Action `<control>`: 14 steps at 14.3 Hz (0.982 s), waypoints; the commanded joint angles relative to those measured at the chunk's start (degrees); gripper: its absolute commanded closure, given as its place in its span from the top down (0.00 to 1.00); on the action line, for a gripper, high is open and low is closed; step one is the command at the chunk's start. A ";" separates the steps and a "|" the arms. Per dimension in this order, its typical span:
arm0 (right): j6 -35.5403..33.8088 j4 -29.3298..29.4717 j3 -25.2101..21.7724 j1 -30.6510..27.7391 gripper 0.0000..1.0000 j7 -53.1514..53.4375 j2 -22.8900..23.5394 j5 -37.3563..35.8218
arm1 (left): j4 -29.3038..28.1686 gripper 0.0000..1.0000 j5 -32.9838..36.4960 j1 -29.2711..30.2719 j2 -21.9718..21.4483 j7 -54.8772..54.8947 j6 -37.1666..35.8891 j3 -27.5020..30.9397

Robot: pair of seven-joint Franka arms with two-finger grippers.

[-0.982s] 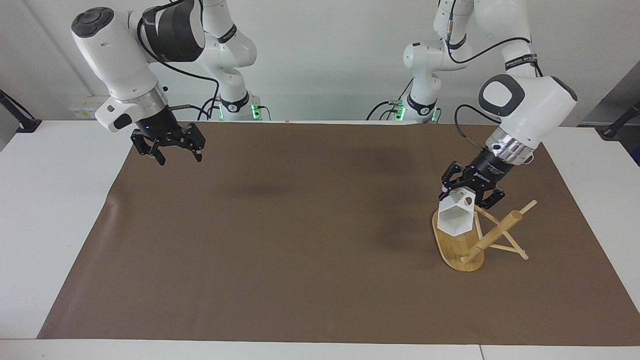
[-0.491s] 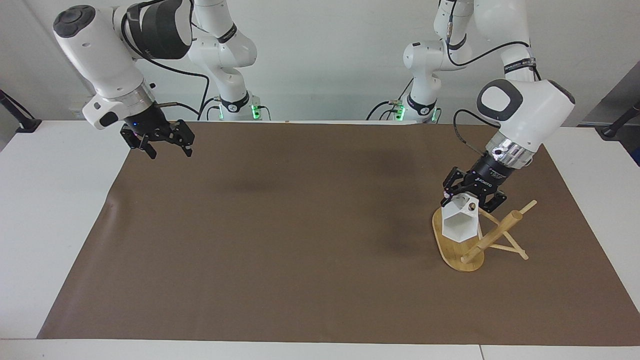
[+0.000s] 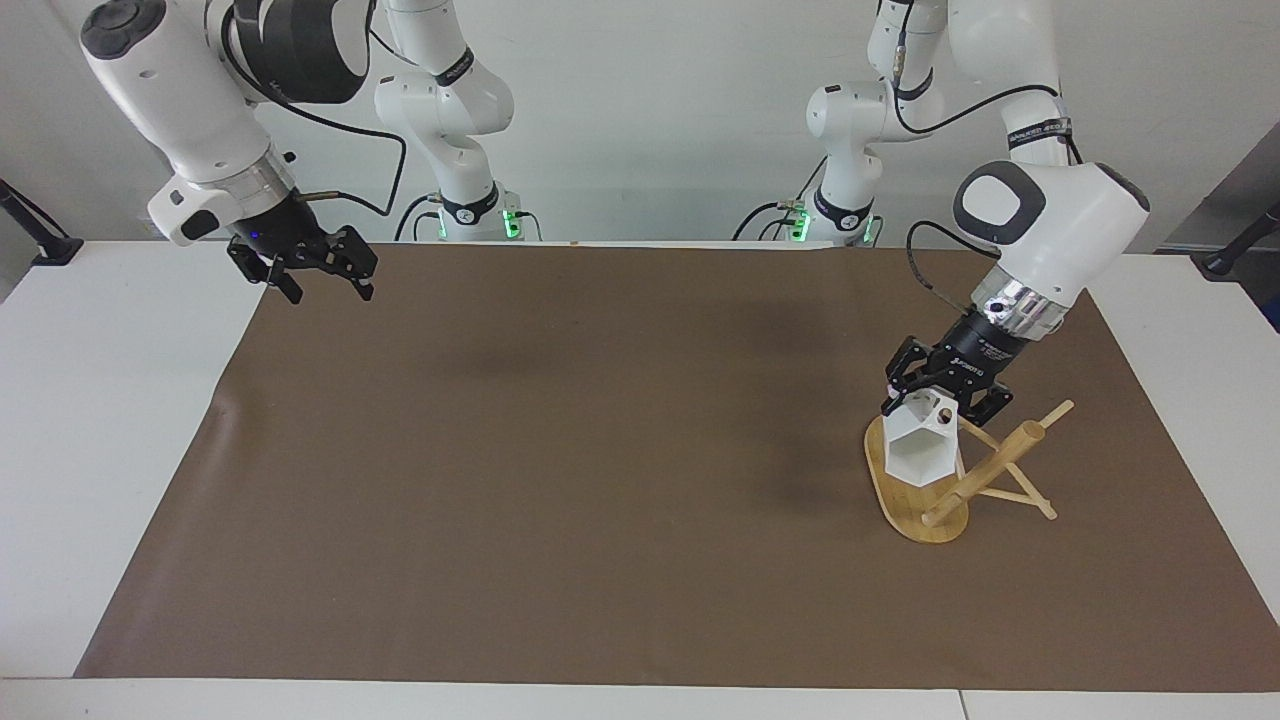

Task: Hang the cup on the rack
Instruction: 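Move the mug onto a peg while the right gripper returns to rest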

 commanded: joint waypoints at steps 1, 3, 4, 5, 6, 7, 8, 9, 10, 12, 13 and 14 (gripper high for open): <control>-3.50 2.91 -0.75 -0.04 1.00 -0.50 0.03 -1.59 | 1.37 0.00 -0.14 1.67 0.98 -2.62 0.16 -0.59; -5.00 4.41 -1.19 -0.30 1.00 -0.41 0.03 -1.67 | 1.28 0.00 -0.67 1.76 0.89 -2.63 0.16 -0.59; -5.18 4.85 -1.37 -0.91 1.00 -0.50 0.03 -1.59 | 1.02 0.00 -1.02 1.68 0.89 -2.63 0.25 -0.59; -5.36 5.20 -1.37 -1.44 1.00 -0.50 0.03 -1.59 | 0.93 0.00 -1.37 1.67 0.81 -2.71 0.25 -0.59; -5.71 5.64 -1.46 -1.62 1.00 -0.41 0.03 -1.59 | 0.84 0.00 -1.55 1.67 0.81 -3.06 0.33 -0.59; -5.80 5.82 -1.46 -2.05 1.00 -0.41 -0.06 -1.59 | 0.84 0.00 -1.55 1.59 0.81 -4.02 0.60 -0.59; -5.88 5.82 -1.46 -2.32 1.00 -0.32 -0.15 -1.59 | 0.84 0.00 -1.64 1.67 0.81 -4.47 1.03 -0.59; -5.89 5.82 -1.46 -2.49 1.00 -0.32 -0.50 -1.59 | 0.84 0.00 -1.72 1.76 0.89 -5.78 1.30 -0.59; -5.97 5.82 -1.46 -2.58 1.00 -0.23 -0.85 -1.59 | 0.84 0.00 -1.73 1.76 0.89 -6.83 1.91 -0.50; -5.80 5.39 -1.37 -2.58 1.00 0.03 -1.20 -1.59 | 0.67 0.00 -1.73 1.67 0.98 -7.19 2.88 -0.59; -5.28 4.77 -1.28 -2.58 1.00 0.38 -1.72 -1.59 | 0.67 0.00 -1.73 1.76 0.98 -7.63 2.88 -0.59; -5.01 4.42 -1.28 -2.58 1.00 0.91 -1.73 -1.59 | 0.49 0.00 -1.73 1.68 0.98 -7.90 2.88 -0.59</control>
